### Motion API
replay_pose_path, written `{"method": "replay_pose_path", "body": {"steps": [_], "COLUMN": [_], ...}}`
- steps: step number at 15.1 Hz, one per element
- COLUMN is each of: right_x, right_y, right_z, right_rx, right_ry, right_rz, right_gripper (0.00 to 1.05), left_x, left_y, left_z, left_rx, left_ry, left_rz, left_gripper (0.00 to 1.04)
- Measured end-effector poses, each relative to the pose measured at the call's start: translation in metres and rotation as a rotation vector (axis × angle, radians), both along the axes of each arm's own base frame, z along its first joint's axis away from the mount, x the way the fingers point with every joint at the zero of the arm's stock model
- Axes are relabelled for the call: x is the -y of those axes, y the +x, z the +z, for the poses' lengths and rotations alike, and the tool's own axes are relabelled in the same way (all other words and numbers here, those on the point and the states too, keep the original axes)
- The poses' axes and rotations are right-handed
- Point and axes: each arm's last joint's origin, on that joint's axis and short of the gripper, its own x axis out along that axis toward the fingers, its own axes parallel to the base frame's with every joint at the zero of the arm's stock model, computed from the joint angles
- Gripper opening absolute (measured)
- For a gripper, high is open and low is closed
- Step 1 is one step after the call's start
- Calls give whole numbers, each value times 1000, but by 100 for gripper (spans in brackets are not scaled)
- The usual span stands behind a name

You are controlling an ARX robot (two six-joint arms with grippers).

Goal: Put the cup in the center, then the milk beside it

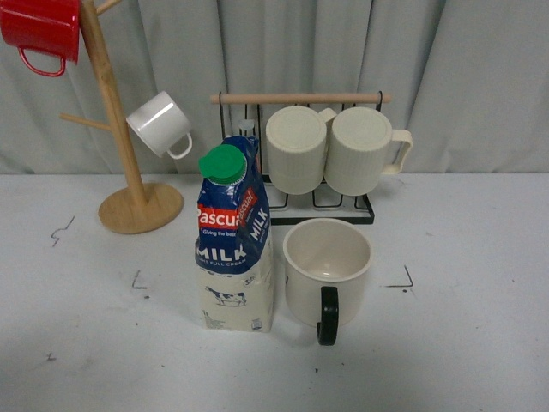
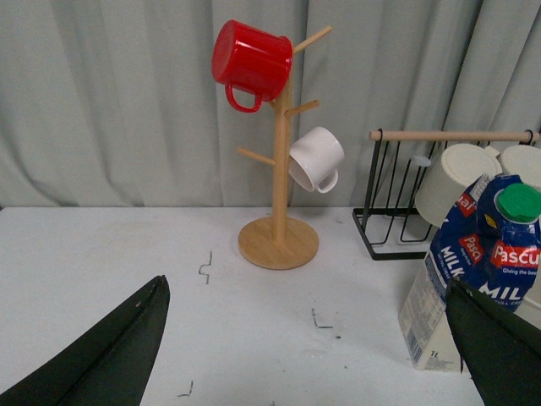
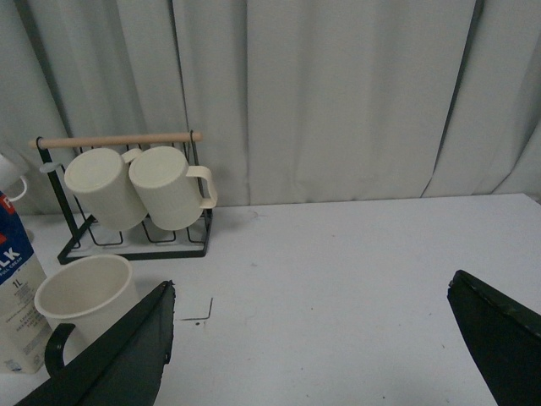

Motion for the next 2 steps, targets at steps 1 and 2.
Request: {"method": "replay_pose_path", "body": {"steps": [1,2], "right_x": [0,0], "right_y": [0,0], "right_z": [0,0], "right_rx": [0,0], "right_ry": [0,0], "right_rz": [0,0], "right_gripper": [98,98], "left_x": [0,0], "left_y": [0,0], "left_z": [0,0], "left_rx": [0,0], "left_ry": [0,0], "left_rz": [0,0], "left_gripper": [98,98]}}
